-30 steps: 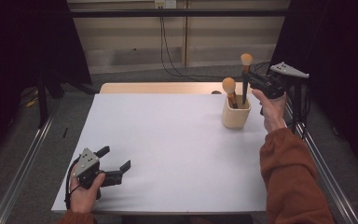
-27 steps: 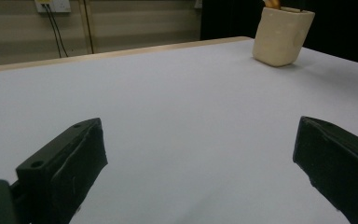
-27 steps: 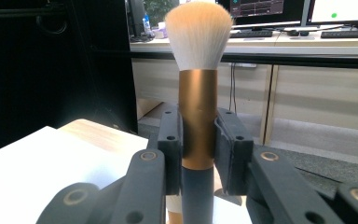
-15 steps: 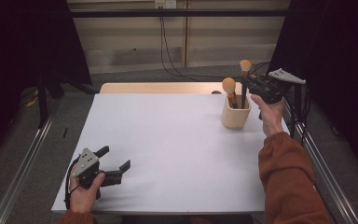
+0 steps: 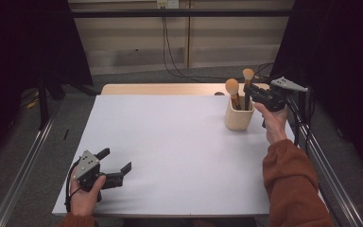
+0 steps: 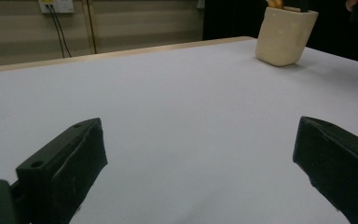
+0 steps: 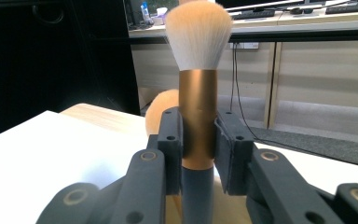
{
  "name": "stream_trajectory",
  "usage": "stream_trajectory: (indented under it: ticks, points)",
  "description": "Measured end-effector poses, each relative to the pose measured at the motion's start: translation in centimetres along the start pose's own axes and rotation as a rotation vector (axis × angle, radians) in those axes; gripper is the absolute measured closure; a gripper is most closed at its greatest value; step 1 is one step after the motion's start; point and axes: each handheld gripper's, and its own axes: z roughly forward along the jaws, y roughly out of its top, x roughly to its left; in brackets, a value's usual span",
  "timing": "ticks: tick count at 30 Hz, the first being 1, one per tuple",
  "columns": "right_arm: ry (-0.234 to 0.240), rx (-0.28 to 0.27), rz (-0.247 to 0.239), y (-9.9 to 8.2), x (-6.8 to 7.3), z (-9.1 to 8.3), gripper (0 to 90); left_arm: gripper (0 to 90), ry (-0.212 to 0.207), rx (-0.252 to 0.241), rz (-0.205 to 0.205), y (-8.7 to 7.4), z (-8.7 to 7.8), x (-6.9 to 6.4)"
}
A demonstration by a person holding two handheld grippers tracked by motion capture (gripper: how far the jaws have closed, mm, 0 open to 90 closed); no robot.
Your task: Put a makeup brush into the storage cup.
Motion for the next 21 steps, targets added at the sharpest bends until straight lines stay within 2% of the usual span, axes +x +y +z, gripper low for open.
stream_trajectory:
  ticks: [21]
  points:
    - [-0.011,0.053,-0.004,-2.2,-0.1,-0.3,74.2,2.4,-0.005,0.009,0.001,0.0,0.1,0.0]
